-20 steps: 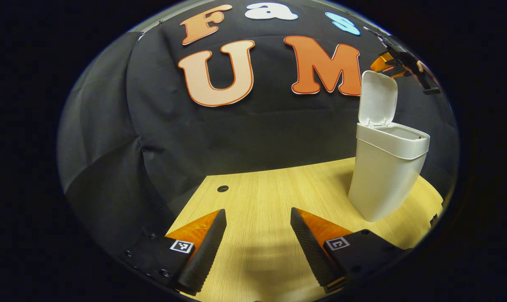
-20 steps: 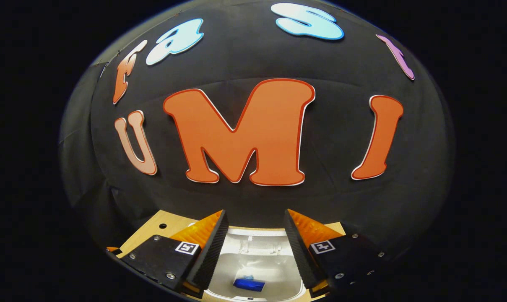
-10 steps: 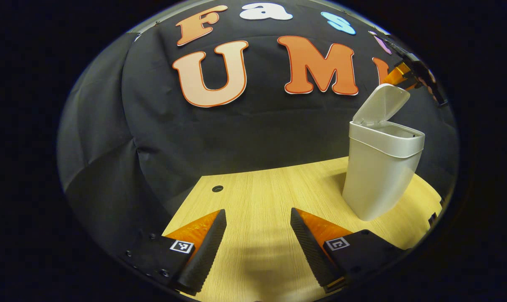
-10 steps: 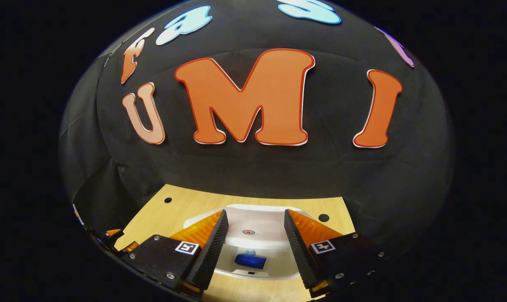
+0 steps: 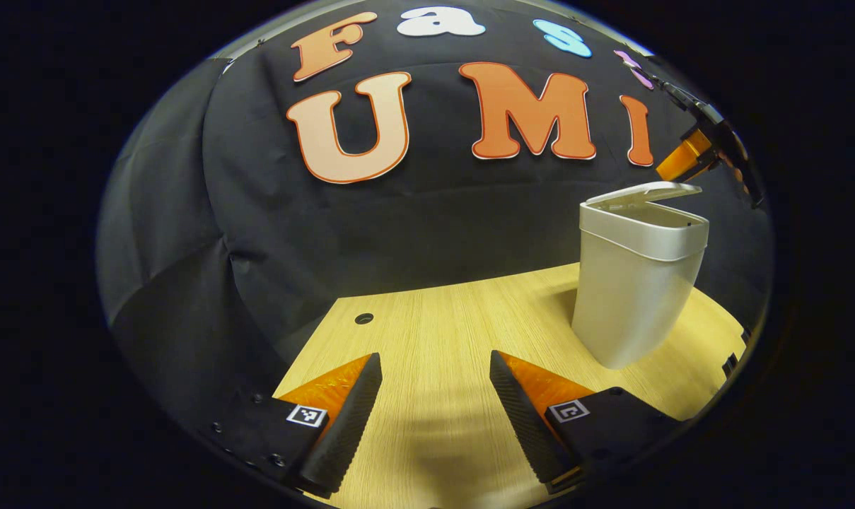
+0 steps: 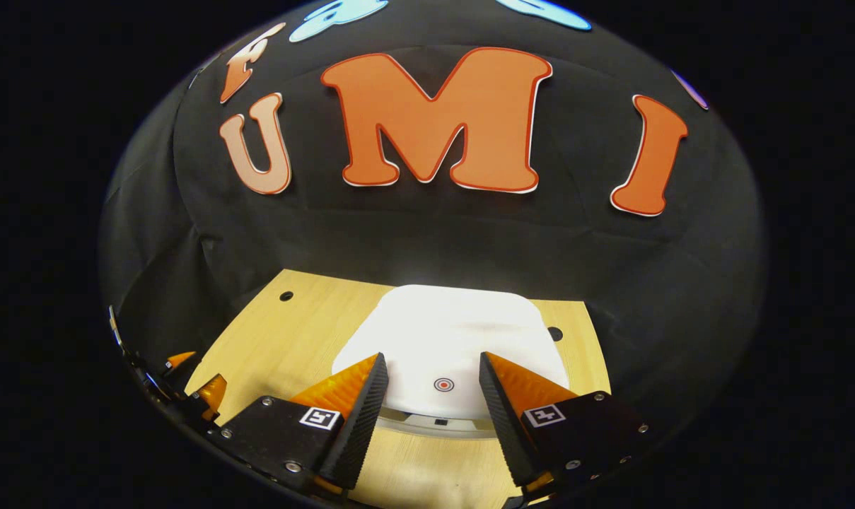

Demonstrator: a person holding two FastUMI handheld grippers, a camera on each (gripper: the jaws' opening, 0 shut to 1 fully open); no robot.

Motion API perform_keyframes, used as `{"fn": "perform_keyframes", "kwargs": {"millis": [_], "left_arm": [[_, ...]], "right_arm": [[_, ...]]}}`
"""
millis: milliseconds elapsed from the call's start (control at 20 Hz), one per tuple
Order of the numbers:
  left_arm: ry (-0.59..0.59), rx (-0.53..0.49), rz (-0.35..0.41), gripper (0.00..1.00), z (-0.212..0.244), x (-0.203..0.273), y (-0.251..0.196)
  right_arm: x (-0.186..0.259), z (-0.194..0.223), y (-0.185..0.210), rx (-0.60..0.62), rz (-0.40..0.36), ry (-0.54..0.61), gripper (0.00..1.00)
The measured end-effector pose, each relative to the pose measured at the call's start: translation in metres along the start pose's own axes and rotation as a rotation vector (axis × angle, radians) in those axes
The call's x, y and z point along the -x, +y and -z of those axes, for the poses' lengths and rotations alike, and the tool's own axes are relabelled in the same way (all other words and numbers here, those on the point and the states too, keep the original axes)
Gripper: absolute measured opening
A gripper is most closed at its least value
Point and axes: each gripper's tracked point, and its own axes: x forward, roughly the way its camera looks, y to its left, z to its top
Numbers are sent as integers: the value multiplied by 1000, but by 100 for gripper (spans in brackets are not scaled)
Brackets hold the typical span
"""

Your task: Press the lid of the desktop garbage bin to open it, pick up the crumpled paper on the desktop and throw it into the bin, then pick up the pop can on the desktop and drop it into the bin, and finally close the garbage bin lid.

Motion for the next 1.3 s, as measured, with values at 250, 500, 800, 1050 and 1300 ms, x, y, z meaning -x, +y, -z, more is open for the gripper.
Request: {"fn": "perform_keyframes", "kwargs": {"millis": [250, 500, 800, 1050, 1300], "left_arm": [[14, 5, -10, 98, 7, 2, 0], [26, 6, -18, 98, 11, 5, -3], [50, -2, -9, 98, 15, 3, -11], [69, 31, 27, 98, 16, 4, -22], [65, 73, 31, 87, 7, 5, -28]], "right_arm": [[-4, 21, 0, -23, 4, 49, 77], [-11, 34, -3, -13, 27, 79, 66], [-8, 40, -5, -40, 53, 70, 63], [-8, 41, -8, -64, 73, 75, 50], [-7, 44, -7, -63, 68, 63, 37]]}}
